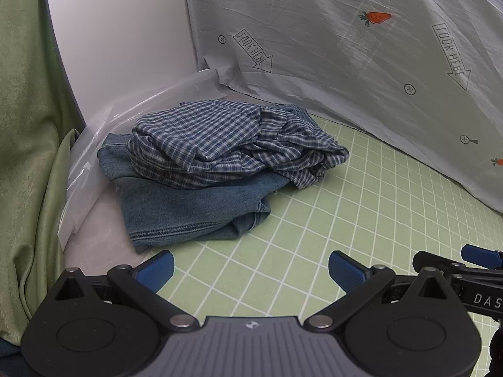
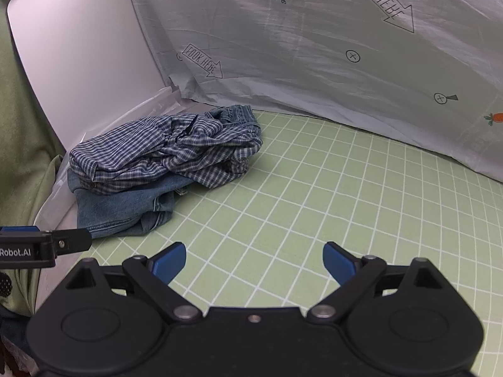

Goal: Fold clothes
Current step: 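Grasp the checked shirt with the left gripper while the right gripper grasps it too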

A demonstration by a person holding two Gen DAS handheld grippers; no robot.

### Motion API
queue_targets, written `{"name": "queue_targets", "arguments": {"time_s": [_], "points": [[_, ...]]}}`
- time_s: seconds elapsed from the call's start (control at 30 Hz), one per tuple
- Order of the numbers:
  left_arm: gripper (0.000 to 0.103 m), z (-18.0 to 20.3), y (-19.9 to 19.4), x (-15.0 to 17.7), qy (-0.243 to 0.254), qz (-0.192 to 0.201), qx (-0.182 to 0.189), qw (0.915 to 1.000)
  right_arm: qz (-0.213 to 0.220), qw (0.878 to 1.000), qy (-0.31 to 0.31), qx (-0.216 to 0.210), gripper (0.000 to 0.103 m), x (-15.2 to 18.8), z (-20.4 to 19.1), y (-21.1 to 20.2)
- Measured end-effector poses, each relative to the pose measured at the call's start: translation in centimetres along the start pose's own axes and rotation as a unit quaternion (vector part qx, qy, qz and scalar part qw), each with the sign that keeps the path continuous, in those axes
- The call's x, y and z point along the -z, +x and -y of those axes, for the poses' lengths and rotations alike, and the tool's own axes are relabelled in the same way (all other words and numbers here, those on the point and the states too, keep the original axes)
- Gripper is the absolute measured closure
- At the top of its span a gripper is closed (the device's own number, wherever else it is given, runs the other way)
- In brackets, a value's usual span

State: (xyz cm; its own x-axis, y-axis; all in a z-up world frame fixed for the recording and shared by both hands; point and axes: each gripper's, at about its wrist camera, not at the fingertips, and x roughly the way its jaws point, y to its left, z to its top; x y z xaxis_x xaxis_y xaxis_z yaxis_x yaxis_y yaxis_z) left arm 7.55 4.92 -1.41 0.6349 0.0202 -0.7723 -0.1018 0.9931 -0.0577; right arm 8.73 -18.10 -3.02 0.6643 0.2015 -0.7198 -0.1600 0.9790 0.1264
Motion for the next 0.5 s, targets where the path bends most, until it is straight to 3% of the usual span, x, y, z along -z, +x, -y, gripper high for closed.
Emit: {"name": "queue_targets", "arguments": {"time_s": [0.3,0.5], "points": [[0.002,-2.9,5.0,-5.3,-0.027,0.001,-0.022,0.9994,-0.013,1.0,-0.002,-0.006,0.008,-5.0,-1.9,6.7],[0.015,-4.7,9.4,-8.5,-0.05,-0.011,-0.033,0.9982,-0.024,0.999,-0.02,-0.003,0.008,-8.4,-4.0,12.6]]}}
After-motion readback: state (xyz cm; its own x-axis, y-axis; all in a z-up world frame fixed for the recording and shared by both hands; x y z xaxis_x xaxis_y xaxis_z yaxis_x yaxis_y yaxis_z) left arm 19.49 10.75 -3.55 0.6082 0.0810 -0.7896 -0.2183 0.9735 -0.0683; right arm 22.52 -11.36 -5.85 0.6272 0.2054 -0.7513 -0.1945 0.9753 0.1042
